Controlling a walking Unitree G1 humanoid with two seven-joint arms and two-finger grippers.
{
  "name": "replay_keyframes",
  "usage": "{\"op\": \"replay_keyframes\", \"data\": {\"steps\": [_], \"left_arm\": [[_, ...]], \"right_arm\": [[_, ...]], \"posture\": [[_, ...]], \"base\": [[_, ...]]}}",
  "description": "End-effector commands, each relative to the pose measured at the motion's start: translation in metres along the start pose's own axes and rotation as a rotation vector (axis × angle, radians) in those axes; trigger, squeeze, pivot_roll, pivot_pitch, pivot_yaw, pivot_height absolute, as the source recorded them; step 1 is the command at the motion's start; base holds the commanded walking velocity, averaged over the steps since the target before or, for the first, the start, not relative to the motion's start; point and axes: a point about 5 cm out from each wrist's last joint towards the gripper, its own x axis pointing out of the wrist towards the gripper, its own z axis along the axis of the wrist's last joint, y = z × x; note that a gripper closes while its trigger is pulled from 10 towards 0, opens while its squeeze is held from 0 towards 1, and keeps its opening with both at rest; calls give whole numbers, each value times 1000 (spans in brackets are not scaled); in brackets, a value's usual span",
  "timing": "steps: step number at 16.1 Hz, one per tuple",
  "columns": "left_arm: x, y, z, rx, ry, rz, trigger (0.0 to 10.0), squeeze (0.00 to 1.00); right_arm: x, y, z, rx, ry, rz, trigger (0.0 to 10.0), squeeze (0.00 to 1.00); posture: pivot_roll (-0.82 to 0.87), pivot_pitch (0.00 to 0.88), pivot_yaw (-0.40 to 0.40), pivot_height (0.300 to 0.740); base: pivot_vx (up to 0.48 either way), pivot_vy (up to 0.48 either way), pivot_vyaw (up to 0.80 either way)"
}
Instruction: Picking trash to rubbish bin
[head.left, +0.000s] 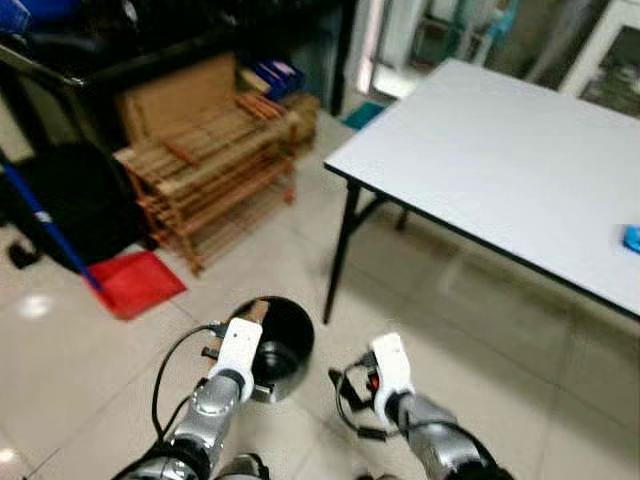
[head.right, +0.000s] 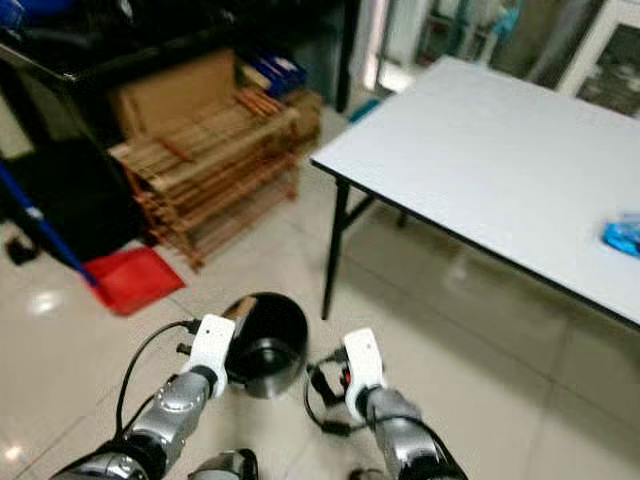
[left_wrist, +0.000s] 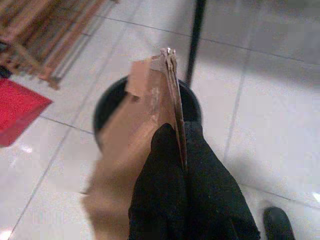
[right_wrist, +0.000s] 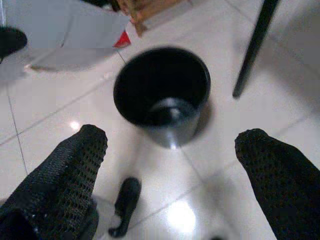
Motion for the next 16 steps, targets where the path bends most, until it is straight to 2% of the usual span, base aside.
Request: {"op": "replay_keyframes", "data": {"steps": [1, 6, 9, 16], "left_arm": [[0, -2, 2, -8, -17, 13, 10000, 0], [-5, 2, -9, -27, 2, 34, 10000, 0], [-8, -1, -14, -29, -1, 39, 10000, 0], [-14, 0, -22, -48, -12, 82, 10000, 0]], "right_arm": [[-2, -3, 1, -12, -4, 3, 10000, 0], [-8, -7, -5, -4, 0, -20, 10000, 0], [-13, -2, -13, -8, 12, -5, 10000, 0], [-19, 2, -16, -22, 14, 21, 10000, 0]], "posture": [[-37, 162, -61, 740], [-46, 173, -62, 740], [-51, 214, -76, 740], [-59, 269, -97, 740]], "base": [[0, 0, 0], [0, 0, 0], [0, 0, 0], [0, 0, 0]]}}
